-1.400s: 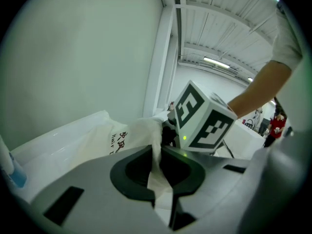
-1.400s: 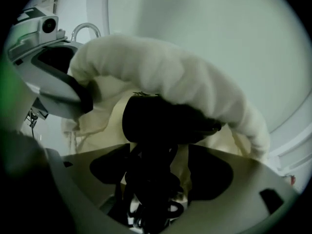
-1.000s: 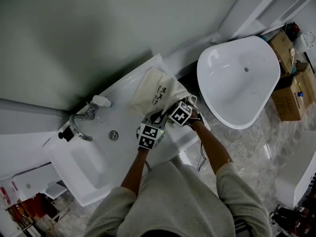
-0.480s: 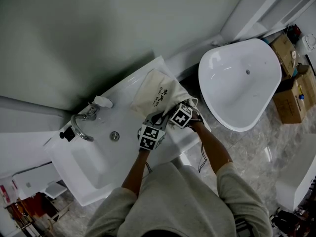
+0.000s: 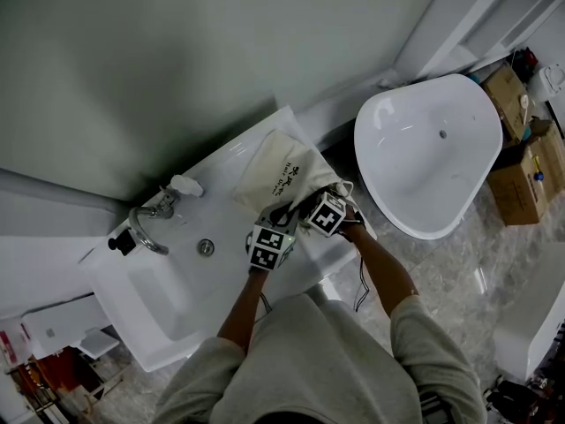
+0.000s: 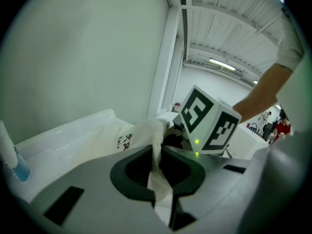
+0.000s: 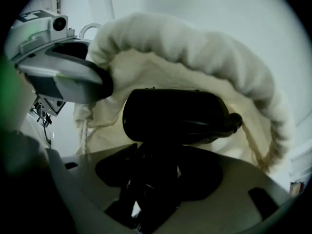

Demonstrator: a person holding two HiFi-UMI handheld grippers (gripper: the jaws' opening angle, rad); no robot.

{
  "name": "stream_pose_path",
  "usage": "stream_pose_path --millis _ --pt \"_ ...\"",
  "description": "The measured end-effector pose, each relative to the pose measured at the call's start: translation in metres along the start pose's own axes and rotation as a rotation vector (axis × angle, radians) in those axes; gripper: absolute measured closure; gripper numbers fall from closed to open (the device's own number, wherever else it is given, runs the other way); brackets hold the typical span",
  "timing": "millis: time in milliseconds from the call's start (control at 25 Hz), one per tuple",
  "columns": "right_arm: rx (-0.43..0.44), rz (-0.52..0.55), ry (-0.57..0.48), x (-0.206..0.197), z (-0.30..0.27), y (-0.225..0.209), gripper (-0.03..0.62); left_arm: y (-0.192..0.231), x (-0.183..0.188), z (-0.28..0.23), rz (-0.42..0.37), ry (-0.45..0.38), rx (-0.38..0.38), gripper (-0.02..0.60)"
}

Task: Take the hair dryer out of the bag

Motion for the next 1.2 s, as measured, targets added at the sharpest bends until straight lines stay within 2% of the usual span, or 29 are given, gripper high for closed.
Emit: stream_pose_path --millis 320,560,800,1200 --pt "-0.014 0.002 -0.033 -0.012 0.017 0.009 0.332 0.003 -0.003 0.000 -0.004 0.008 0.015 0.543" --pt "-0.021 -0.021 -0.037 -0.030 0.028 0.014 0.332 -0.005 -0.003 -0.003 -0.028 0.018 -0.002 0.543" --pt "-0.021 0.027 -0.035 -0.046 0.040 0.020 0.332 0.001 -0.004 -0.003 -0.017 0.023 0.022 0.543" --pt "-0.007 0.016 -0.129 -0.064 0.065 0.049 0.332 -0.002 -0.005 -0.009 -0.020 0.035 0.042 0.543"
Point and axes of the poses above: the fingertips, and each gripper's own axes: z backward along the fingers, y to its left, x out of its top, the point moved 6 cm from there along z, backward along the fingers, and after that the axes turned 1 degree about -y, right-handed, at the moved point
